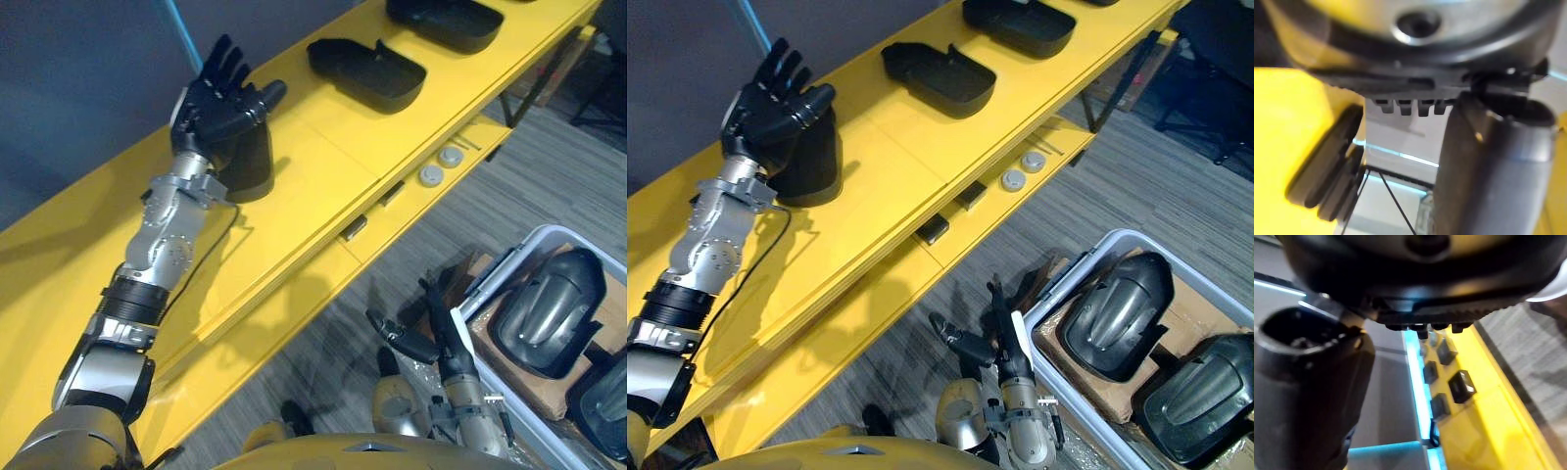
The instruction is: Walk over and take three plastic housings, then place them on the shelf
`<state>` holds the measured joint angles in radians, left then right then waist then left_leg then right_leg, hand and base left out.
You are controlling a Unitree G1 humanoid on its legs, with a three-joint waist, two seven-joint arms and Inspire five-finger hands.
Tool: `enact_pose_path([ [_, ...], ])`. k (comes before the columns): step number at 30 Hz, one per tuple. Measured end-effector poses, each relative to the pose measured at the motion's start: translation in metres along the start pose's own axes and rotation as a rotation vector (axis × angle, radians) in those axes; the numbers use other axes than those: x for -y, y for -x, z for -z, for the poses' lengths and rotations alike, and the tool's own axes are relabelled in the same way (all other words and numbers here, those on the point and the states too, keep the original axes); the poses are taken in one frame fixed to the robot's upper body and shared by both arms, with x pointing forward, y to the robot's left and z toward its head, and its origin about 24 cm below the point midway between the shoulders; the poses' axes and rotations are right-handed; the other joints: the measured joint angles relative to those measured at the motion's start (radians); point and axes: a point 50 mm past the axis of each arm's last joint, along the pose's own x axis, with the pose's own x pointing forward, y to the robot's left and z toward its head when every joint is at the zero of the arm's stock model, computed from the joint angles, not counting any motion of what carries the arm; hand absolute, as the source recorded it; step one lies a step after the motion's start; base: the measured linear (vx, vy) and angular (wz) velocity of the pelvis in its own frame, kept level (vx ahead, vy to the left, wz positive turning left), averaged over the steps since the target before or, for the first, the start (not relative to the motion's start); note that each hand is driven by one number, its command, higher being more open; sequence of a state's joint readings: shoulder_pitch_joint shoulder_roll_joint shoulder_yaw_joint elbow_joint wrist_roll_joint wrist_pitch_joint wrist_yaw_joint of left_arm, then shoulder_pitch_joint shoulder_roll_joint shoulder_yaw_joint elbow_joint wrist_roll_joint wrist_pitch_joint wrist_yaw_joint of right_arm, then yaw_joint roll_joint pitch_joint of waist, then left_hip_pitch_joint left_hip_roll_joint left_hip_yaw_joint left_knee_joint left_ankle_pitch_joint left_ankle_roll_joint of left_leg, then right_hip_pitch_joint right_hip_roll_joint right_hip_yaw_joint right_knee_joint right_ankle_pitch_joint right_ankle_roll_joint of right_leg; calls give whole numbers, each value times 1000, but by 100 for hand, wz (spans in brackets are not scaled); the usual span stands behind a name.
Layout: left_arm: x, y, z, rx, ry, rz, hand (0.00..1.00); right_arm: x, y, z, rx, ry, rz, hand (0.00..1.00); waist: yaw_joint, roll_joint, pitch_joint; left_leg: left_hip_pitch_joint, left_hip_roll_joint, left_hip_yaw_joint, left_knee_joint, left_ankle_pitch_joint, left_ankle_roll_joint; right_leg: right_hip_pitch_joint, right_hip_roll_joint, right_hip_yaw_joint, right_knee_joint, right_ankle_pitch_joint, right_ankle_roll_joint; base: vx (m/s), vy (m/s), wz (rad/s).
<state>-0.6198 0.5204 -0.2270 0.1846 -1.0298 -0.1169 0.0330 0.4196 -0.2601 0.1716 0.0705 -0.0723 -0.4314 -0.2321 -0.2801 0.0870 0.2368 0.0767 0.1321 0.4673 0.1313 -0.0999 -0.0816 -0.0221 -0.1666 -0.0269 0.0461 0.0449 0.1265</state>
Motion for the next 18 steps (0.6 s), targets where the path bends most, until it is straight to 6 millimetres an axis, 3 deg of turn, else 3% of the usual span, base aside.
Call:
enact_pose_path([
  [3, 12, -4, 1, 61, 42, -11, 100, 6, -15, -40, 220, -25, 4, 100, -1, -1, -10, 22, -7, 15, -29, 12, -1, 5, 0, 9, -2, 5, 3, -65, 4, -14],
  [7, 11, 6, -19, 231, 40, -125, 100, 16, -32, -93, 504, -119, -6, 100, 15, -9, -36, 21, -14, 1, -67, 44, 0, 9, 1, -7, -24, 22, 3, -53, -22, 11],
  [10, 4, 53, -22, 375, 14, -289, 100, 25, -35, -122, 669, -200, 11, 100, 39, -7, -49, 24, -12, -39, -67, 49, 1, 44, 0, -50, -34, 23, 2, -10, -12, 37],
  [12, -7, 111, -5, 388, -47, -474, 100, 30, -39, -134, 729, -233, 17, 100, 89, -11, -72, 20, -14, -93, -68, 58, 1, 80, -6, -109, -53, 22, 2, 3, -14, 65],
  [13, -11, 125, 0, 371, -52, -520, 100, 30, -41, -135, 729, -247, 9, 100, 108, -15, -75, 20, -16, -111, -68, 61, 2, 94, -7, -125, -59, 22, 2, -11, -18, 78],
  [15, -20, 170, 18, 273, -113, -658, 100, 24, -54, -135, 681, -275, -56, 100, 183, -37, -88, 12, -19, -177, -68, 72, 1, 140, -9, -193, -79, 20, 0, -45, -28, 85],
  [17, -23, 187, 25, 221, -150, -700, 100, 15, -68, -135, 637, -268, -102, 100, 224, -52, -97, -2, -22, -217, -70, 83, 2, 150, -10, -233, -84, 17, -3, -79, -35, 75],
  [18, -23, 196, 27, 188, -193, -712, 100, 2, -83, -135, 597, -262, -159, 100, 260, -62, -98, -6, -26, -243, -89, 95, 0, 158, -10, -267, -84, 14, -7, -103, -38, 60],
])
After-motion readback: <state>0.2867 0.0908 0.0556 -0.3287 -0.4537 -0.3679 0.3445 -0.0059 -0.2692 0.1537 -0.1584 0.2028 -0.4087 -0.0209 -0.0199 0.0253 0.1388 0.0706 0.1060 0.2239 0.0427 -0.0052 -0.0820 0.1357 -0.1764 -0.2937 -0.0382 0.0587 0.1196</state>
